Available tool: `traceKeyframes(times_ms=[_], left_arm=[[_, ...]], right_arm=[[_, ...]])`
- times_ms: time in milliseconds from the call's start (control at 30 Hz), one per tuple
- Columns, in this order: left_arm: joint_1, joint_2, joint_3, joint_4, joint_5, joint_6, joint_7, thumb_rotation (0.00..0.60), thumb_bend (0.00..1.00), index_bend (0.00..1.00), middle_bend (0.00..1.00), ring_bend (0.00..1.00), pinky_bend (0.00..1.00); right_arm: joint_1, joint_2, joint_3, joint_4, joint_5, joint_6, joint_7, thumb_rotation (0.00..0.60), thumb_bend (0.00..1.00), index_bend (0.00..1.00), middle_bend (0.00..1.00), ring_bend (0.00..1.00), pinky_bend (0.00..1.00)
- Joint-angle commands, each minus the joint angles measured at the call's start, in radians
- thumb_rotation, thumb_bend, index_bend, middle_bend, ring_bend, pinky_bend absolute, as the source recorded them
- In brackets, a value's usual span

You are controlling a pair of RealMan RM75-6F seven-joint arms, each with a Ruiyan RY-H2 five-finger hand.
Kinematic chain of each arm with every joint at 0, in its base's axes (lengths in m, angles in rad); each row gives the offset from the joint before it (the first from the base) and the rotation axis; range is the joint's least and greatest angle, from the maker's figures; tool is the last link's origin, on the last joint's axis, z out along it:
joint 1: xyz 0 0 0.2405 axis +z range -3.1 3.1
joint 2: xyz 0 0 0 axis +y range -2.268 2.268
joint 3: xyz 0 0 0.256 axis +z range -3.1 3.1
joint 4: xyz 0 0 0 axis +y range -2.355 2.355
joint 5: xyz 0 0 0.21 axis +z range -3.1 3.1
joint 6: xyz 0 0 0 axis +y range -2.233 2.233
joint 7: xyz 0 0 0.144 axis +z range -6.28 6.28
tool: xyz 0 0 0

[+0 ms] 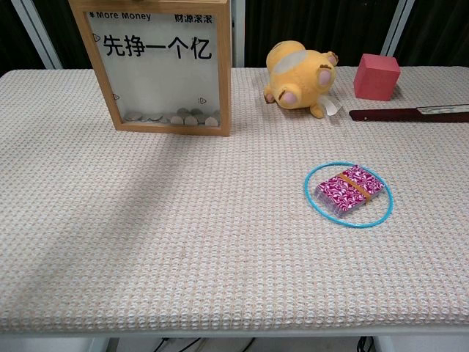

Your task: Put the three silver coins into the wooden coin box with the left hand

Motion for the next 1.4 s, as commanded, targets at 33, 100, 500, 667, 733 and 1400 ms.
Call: traceKeyframes(times_ms=[33,100,500,667,733,1400], left_arm=[[-0.004,-0.005,0.003,0.008,0.001,0.001,-0.008,0.6,0.45,0.62,0.28,0.05,0.05],[-0.009,-0.008,0.004,0.014,-0.002,0.001,-0.014,0.6,0.45,0.62,0.28,0.05,0.05],[-0.026,-0.014,0.017,0.029,-0.023,-0.003,-0.018,0.6,0.45,0.62,0.28,0.05,0.05],[-0.031,-0.019,0.023,0.035,-0.029,-0.004,-0.021,0.6,0.45,0.58,0.28,0.05,0.05],[-0.032,-0.02,0.024,0.036,-0.029,-0.002,-0.026,0.6,0.44,0.49,0.28,0.05,0.05],[0.155,0.102,0.143,-0.269,0.219,0.284,-0.038,0.6,0.25,0.3,0.29,0.11,0.13]], right_arm=[[0.0,0.0,-0.002,-0.003,-0.004,0.0,-0.004,0.6,0.32,0.0,0.0,0.0,0.0],[0.001,0.0,-0.002,-0.005,-0.005,-0.001,-0.006,0.6,0.32,0.0,0.0,0.0,0.0],[0.003,0.003,-0.001,0.001,0.003,-0.01,0.001,0.6,0.32,0.0,0.0,0.0,0.0],[0.004,0.004,-0.002,0.0,0.003,-0.013,0.001,0.6,0.32,0.0,0.0,0.0,0.0],[0.004,0.004,-0.001,-0.001,0.005,-0.014,0.0,0.6,0.32,0.0,0.0,0.0,0.0],[0.002,0.004,0.0,-0.002,0.004,-0.008,0.001,0.6,0.32,0.0,0.0,0.0,0.0]])
